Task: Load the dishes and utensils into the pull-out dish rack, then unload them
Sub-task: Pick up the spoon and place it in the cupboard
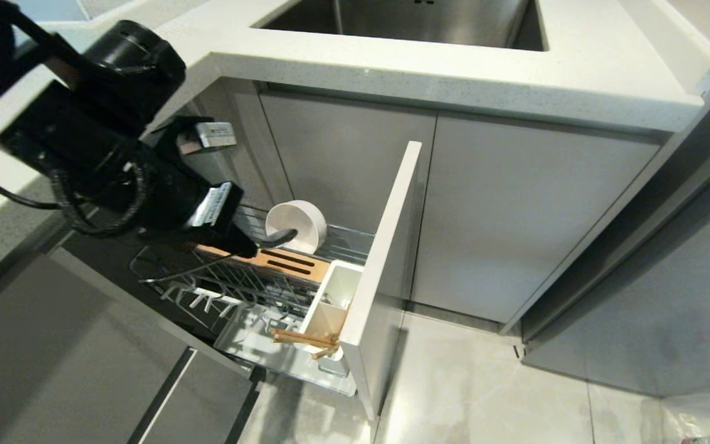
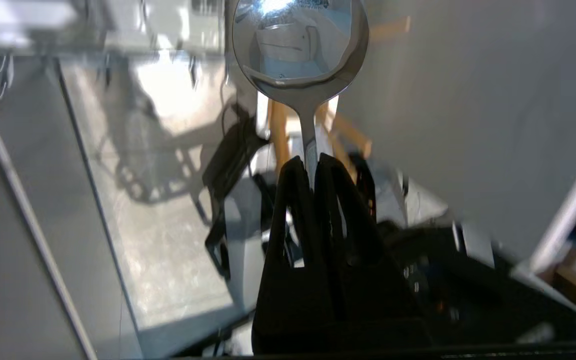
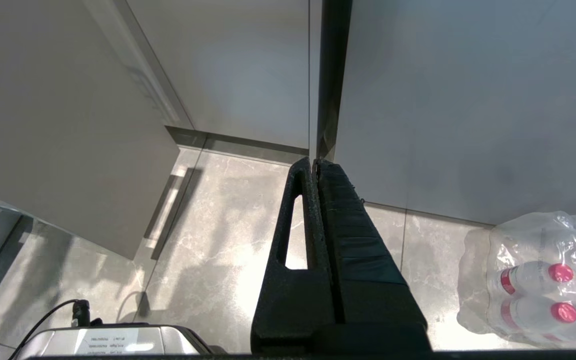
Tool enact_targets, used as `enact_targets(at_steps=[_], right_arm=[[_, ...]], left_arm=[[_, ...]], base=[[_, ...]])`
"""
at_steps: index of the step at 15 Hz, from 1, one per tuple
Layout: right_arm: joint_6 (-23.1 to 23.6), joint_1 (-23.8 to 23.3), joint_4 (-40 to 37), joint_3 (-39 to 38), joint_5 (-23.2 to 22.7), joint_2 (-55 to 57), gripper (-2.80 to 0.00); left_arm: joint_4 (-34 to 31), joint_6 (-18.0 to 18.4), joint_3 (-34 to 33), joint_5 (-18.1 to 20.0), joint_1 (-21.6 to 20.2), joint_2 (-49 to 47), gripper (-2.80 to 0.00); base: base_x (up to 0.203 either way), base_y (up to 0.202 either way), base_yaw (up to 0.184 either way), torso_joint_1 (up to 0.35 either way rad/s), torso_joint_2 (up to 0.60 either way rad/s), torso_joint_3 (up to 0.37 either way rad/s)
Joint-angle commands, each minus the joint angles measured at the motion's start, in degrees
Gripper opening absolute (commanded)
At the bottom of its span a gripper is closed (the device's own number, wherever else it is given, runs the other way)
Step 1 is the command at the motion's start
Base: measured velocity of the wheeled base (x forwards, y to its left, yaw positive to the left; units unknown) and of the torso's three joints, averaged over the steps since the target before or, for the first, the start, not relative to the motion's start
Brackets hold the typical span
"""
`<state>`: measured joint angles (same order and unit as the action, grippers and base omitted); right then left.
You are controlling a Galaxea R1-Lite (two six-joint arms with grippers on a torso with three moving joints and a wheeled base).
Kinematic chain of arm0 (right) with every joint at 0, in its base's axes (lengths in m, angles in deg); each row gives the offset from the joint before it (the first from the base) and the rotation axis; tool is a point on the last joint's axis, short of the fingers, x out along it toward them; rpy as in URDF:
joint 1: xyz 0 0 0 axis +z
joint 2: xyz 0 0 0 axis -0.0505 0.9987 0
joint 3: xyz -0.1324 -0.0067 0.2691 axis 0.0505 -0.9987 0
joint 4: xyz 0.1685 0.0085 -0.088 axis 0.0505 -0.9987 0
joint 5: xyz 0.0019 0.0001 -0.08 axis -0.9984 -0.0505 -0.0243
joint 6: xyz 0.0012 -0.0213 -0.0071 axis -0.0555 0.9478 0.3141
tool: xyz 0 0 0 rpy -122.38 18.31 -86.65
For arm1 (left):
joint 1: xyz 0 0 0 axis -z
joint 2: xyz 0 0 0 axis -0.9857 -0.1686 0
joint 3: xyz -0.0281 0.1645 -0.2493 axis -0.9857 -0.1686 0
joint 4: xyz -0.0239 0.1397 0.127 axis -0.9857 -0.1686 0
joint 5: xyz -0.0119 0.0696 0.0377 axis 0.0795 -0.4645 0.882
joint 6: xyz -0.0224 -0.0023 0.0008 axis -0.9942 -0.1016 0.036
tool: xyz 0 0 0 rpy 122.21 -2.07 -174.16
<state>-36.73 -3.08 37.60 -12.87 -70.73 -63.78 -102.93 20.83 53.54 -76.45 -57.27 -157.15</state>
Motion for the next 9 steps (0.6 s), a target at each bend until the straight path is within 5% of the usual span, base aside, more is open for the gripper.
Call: enact_targets(at_steps=[1,6,9], right_arm=[[-0.01,0.01,0.01,-0.09,0.0,0.0,-2.8],[-0.01,0.01,0.01,-0.09,0.0,0.0,-2.8],[-0.01,0.01,0.01,-0.09,0.0,0.0,-2.8]], left_arm=[[1.76,-0.51,0.09,-0.15,1.16,-4.7,-2.8],[3.61,-1.07,0.97,-0.59,3.9,-11.15,-2.8],[3.52,-2.55,0.99,-4.23,5.55,-13.15,-2.8]], base=[[0.0,0.0,0.0,0.0,0.0,0.0],[0.0,0.0,0.0,0.0,0.0,0.0],[0.0,0.0,0.0,0.0,0.0,0.0]])
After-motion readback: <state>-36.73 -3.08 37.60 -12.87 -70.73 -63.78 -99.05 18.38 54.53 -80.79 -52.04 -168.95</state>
